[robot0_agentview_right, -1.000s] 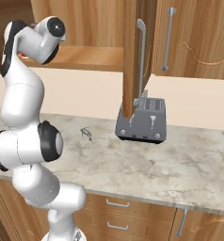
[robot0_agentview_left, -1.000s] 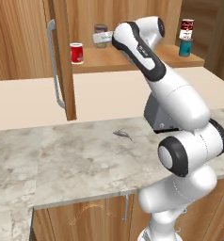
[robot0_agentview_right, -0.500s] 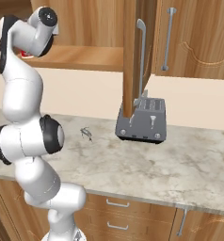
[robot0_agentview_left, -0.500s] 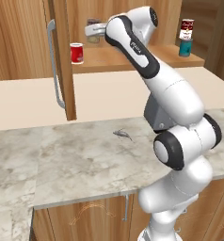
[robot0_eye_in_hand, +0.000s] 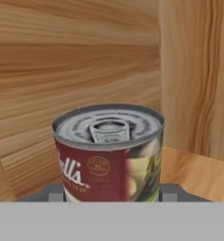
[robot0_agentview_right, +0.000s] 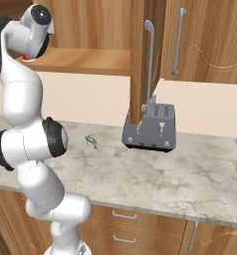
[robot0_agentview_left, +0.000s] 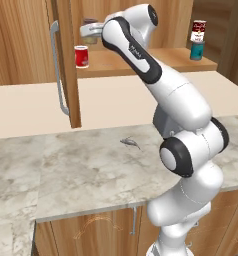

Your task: Stack two cans on top of the other two cans in the cabinet.

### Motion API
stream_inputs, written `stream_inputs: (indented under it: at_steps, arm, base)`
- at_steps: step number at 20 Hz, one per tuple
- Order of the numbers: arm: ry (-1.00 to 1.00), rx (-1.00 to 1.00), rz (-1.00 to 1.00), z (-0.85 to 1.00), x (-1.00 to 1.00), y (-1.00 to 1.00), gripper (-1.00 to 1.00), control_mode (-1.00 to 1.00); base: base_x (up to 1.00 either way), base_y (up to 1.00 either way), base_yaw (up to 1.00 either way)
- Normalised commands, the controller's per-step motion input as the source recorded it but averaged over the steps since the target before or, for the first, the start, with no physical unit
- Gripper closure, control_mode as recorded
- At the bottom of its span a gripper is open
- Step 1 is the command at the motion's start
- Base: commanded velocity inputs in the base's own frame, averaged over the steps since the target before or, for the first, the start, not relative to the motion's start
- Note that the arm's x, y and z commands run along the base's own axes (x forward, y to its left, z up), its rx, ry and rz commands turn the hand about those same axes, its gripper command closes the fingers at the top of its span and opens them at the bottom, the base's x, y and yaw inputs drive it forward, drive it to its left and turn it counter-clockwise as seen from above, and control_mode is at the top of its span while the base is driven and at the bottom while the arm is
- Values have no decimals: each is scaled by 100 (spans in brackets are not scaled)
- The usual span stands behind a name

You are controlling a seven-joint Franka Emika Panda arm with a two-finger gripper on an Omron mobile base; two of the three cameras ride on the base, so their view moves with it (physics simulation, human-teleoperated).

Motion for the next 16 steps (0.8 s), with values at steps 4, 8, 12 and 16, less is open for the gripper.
stream_inputs:
  at_steps: [4,8,12,16]
  arm:
    - [0,-1,0,-5,-2,20,100,-100]
    - [0,-1,0,-8,-1,12,100,-100]
    - [0,-3,0,-14,0,7,100,-100]
    - [0,-2,0,-7,0,11,100,-100]
  base:
    - [0,0,0]
    - [0,0,0]
    - [0,0,0]
    - [0,0,0]
